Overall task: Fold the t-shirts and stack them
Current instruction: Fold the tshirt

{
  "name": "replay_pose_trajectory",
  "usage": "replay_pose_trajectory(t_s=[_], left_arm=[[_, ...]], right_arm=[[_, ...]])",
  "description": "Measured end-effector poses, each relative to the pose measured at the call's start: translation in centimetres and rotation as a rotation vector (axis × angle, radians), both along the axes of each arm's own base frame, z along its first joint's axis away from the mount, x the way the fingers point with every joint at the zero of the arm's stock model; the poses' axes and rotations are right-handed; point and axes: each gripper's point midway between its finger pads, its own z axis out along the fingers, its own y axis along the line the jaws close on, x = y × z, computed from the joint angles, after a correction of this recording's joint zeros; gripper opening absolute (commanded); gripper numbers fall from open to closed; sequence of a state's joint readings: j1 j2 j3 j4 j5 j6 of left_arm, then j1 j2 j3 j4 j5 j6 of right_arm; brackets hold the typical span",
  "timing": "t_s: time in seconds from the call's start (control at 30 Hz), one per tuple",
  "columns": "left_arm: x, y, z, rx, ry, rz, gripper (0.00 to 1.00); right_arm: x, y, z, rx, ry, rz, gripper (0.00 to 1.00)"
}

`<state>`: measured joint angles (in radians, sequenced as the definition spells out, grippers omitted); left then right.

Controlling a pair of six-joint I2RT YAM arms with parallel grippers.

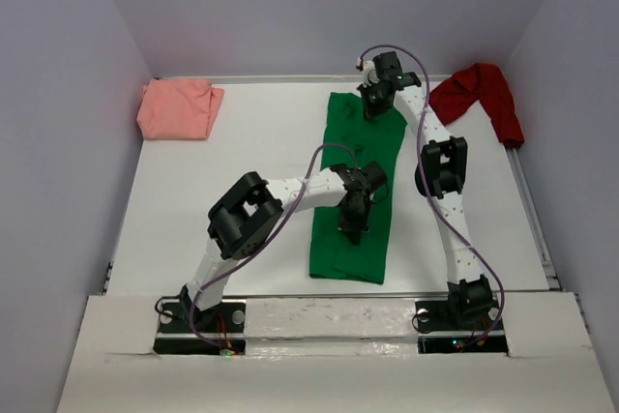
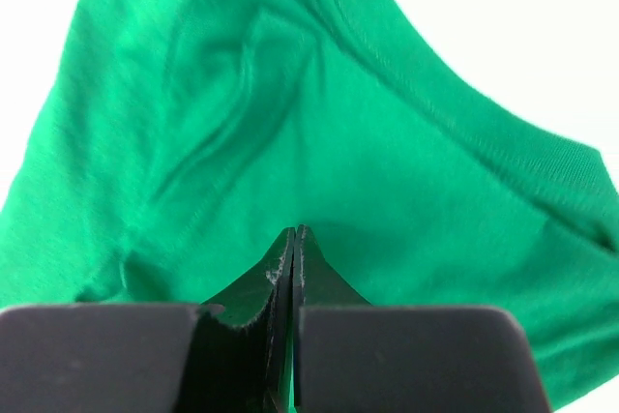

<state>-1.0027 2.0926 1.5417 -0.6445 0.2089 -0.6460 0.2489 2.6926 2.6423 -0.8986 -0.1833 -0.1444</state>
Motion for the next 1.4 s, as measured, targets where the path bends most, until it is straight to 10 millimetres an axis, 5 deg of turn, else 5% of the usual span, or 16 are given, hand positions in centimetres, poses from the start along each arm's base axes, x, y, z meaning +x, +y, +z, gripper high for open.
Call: replay_pose_trajectory(t_s=[0.37,0.6,0.7,0.8,0.9,1.07,1.2,1.23,1.4], left_arm=[[1.3,0.4,2.1,0.037,-0.160,-0.015,0.00],[2.5,1.8,9.2,0.016,-0.369,0.047,0.00],[3.3,2.7,12.9,-0.025,-0.465,0.075,0.00],[5.9,4.4,15.3,-0.047,-0.524,0.122,0.00],[10.4,6.6,16.0,-0.047,-0.571,0.198,0.00],[18.5,10.2,15.9,-0.042,-0.591,0.270,0.00],[25.1,8.1,17.5,-0.128,-0.659,0.231,0.00],[26.4,7.3,15.8,-0.127,-0.646,0.206,0.00],[28.6,3.5,12.8,-0.209,-0.591,0.096,0.00]], right_arm=[[0.7,1.8,3.3,0.011,-0.095,0.036,0.00],[-1.0,2.0,13.8,0.005,-0.236,-0.042,0.00],[-3.2,0.5,19.0,-0.003,-0.285,-0.128,0.00],[-5.6,-1.4,21.6,-0.009,-0.289,-0.222,0.00],[-9.2,-3.3,20.7,-0.027,-0.212,-0.318,0.00],[-17.7,-5.3,15.1,-0.107,-0.047,-0.387,0.00],[-22.9,-4.3,13.5,-0.150,-0.012,-0.354,0.00],[-24.4,-4.0,13.3,-0.153,-0.007,-0.343,0.00],[-28.7,-4.1,15.5,-0.085,-0.060,-0.352,0.00]])
